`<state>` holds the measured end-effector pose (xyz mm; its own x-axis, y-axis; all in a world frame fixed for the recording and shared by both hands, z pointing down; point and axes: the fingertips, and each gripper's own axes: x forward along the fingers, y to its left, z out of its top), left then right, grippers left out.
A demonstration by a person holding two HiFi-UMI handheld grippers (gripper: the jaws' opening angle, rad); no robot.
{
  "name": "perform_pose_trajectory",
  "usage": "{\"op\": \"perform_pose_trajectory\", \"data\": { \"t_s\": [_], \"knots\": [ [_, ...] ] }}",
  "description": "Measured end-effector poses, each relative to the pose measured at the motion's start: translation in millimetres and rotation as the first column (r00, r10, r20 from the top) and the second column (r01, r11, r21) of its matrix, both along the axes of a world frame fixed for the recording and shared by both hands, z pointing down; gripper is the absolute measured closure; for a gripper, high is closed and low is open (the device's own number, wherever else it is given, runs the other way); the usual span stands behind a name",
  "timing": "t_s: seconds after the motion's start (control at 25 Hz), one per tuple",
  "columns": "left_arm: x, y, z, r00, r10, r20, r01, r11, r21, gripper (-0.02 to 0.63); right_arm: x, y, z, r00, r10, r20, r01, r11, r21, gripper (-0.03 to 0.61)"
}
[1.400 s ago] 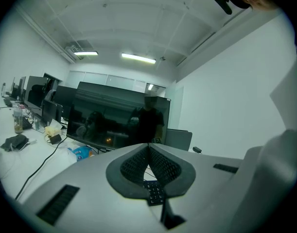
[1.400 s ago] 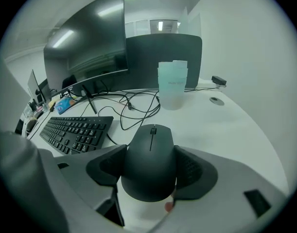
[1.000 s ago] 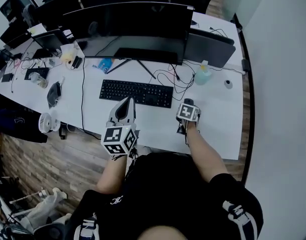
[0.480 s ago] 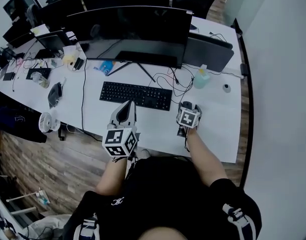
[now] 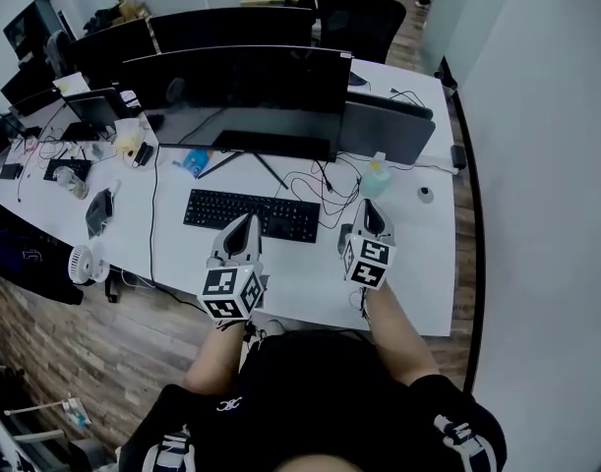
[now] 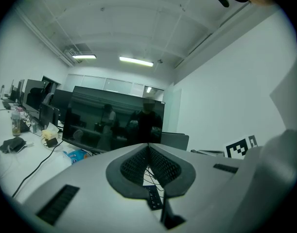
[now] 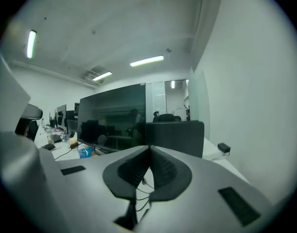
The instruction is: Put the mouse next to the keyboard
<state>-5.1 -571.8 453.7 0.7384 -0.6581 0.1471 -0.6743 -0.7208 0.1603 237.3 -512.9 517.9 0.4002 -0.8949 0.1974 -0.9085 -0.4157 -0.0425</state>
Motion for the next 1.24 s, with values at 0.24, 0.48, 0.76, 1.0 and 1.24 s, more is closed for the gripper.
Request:
{"op": "perform_pose_trajectory", "data": {
  "t_s": [0.24,0.48,0.76,1.0,1.24],
  "knots": [
    [11,4,-12,1.000,0.013,-0.015,-0.013,1.000,0.024,0.601,-8,27,-91,0.993,-0.024,-0.116,0.043,0.986,0.161,0.565],
    [27,11,-17,0.999,0.049,-0.011,-0.049,0.998,0.034,0.601,-12,54,-112,0.993,-0.006,-0.120,0.034,0.973,0.230,0.565],
    [39,20,-22,0.996,0.087,-0.016,-0.086,0.994,0.060,0.601,-9,62,-107,0.996,-0.011,-0.092,0.034,0.969,0.244,0.565],
    [39,23,-23,0.996,0.089,-0.008,-0.088,0.994,0.057,0.601,-10,63,-107,0.996,-0.016,-0.085,0.036,0.971,0.238,0.563],
    [43,25,-22,0.996,0.092,0.002,-0.092,0.994,0.053,0.601,-8,61,-104,0.997,-0.034,-0.072,0.049,0.973,0.226,0.565]
  ]
}}
